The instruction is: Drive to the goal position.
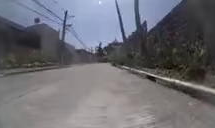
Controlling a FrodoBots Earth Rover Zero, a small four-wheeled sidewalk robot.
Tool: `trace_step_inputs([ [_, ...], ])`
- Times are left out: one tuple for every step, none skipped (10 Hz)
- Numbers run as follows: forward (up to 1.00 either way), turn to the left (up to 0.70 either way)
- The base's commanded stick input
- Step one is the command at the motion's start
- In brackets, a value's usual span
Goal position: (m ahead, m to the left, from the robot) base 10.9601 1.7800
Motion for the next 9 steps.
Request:
trace_step_inputs([
  [0.85,-0.02],
  [0.85,-0.34],
  [0.85,-0.34],
  [0.85,-0.17],
  [0.85,0.0],
  [0.85,0.0],
  [0.85,0.0],
  [0.85,0.0],
  [0.85,0.0],
])
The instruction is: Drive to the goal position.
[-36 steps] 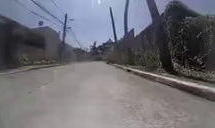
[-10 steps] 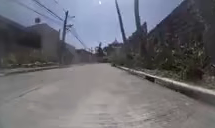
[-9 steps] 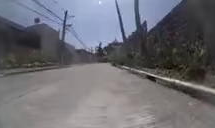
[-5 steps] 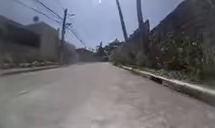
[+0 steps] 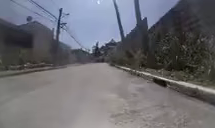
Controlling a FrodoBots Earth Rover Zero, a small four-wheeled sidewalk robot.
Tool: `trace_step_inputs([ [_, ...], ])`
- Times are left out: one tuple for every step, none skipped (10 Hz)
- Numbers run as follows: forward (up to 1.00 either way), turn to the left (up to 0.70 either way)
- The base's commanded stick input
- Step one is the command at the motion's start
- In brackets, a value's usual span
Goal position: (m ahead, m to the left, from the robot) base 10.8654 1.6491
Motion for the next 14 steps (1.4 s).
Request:
trace_step_inputs([
  [0.85,0.0],
  [0.85,0.0],
  [0.85,0.0],
  [0.85,0.0],
  [0.85,0.0],
  [0.85,0.0],
  [0.85,0.0],
  [0.85,0.0],
  [0.85,0.0],
  [0.85,0.0],
  [0.85,0.0],
  [0.85,-0.01],
  [0.85,-0.14],
  [0.85,-0.27],
])
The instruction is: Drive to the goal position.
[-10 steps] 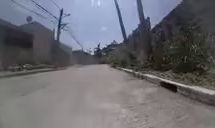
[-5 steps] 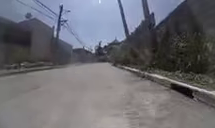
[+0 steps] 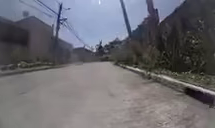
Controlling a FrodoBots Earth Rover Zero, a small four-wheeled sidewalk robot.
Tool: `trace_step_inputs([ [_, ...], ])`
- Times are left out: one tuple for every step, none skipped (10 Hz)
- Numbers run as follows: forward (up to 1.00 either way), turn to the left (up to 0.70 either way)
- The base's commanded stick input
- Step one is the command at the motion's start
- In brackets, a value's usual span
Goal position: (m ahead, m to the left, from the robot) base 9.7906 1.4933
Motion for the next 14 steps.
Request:
trace_step_inputs([
  [0.85,-0.34],
  [0.85,-0.07],
  [0.85,0.0],
  [0.85,0.0],
  [0.85,0.0],
  [0.85,0.0],
  [0.85,0.0],
  [0.85,0.0],
  [0.85,0.0],
  [0.85,0.0],
  [0.85,0.0],
  [0.85,0.0],
  [0.85,0.0],
  [0.85,0.0],
])
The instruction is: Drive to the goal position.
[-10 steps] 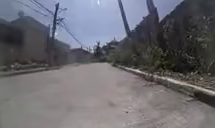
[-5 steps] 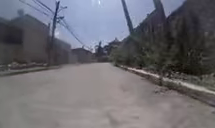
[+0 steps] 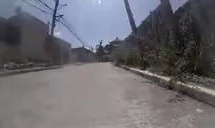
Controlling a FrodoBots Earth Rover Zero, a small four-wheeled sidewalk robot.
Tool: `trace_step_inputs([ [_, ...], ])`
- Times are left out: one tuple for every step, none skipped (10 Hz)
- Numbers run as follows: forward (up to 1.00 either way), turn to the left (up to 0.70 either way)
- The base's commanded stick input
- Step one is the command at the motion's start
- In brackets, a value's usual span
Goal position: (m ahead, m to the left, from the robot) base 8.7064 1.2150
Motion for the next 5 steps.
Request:
trace_step_inputs([
  [0.85,0.0],
  [0.85,0.0],
  [0.85,0.0],
  [0.85,0.0],
  [0.85,0.0],
])
